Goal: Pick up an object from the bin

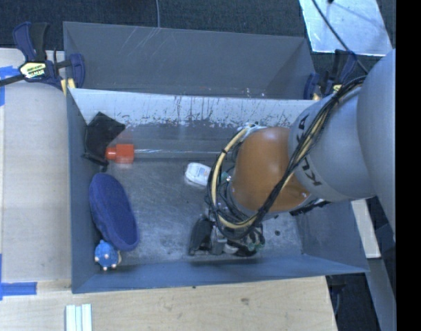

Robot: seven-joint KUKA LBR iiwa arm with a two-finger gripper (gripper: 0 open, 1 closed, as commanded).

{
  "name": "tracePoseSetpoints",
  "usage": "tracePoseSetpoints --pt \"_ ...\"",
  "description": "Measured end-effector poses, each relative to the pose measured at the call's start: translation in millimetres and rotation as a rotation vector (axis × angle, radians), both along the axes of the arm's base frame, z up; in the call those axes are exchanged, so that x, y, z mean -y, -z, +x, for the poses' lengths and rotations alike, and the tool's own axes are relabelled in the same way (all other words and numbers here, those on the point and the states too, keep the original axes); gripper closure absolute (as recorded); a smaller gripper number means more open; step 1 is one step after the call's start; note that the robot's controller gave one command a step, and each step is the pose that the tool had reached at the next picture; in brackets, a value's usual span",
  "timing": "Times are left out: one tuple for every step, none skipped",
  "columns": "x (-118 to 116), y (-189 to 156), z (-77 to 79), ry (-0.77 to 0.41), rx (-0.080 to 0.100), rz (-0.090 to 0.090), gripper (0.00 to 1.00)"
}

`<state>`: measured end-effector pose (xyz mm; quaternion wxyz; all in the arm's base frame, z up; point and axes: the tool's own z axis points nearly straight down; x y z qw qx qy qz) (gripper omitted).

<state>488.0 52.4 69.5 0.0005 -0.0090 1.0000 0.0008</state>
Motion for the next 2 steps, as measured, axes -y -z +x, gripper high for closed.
tracePoseSetpoints --pt "0.5 -39.9 -0.1 0.001 0.001 -0.001 1.00" --pt "0.7 -98.8 0.6 0.002 0.003 -0.001 1.00"
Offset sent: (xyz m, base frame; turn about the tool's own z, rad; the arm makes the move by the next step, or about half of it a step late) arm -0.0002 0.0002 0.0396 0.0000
